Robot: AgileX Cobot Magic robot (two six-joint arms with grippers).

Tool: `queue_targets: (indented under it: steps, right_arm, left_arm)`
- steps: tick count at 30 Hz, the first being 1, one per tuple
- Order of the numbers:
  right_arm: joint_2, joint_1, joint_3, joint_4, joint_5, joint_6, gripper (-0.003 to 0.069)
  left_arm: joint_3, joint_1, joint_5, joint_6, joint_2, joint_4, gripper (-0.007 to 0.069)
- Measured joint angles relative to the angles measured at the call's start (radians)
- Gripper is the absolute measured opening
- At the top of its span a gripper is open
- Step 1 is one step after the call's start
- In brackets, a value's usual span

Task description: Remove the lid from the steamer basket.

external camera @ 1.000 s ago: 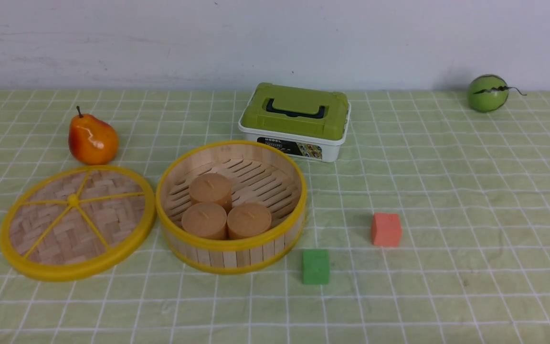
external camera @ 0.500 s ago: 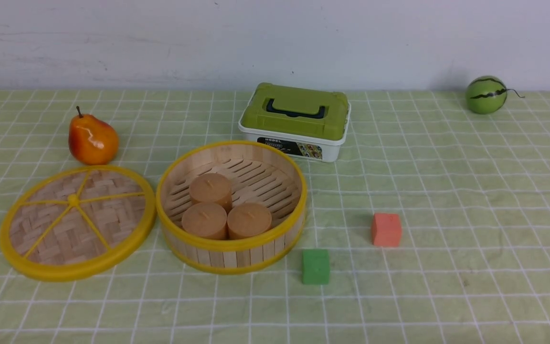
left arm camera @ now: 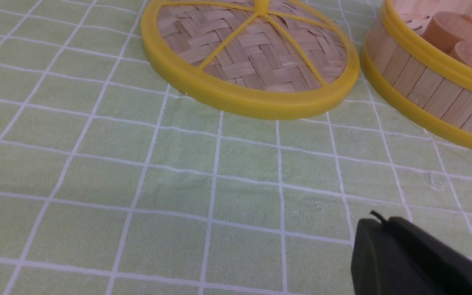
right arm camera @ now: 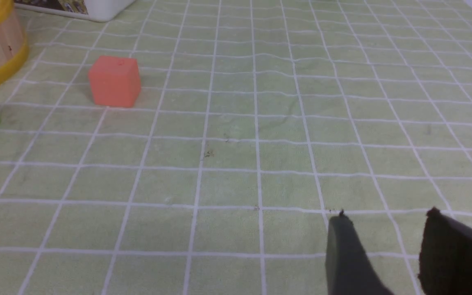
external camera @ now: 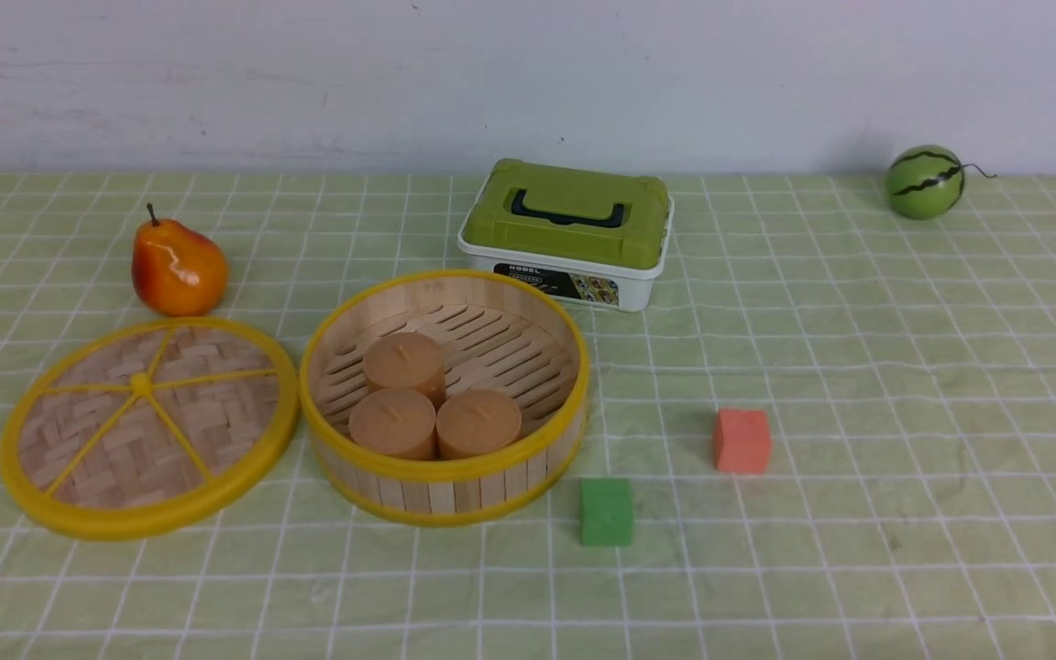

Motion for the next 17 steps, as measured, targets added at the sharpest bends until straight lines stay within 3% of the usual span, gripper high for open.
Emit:
queue_targets:
  steps: [17]
  right_arm:
    - [0.000,0.000,0.000,0.000,0.000,0.000,0.0241]
  left_arm:
    - [0.000,0.000,0.000,0.000,0.000,0.000,0.0019]
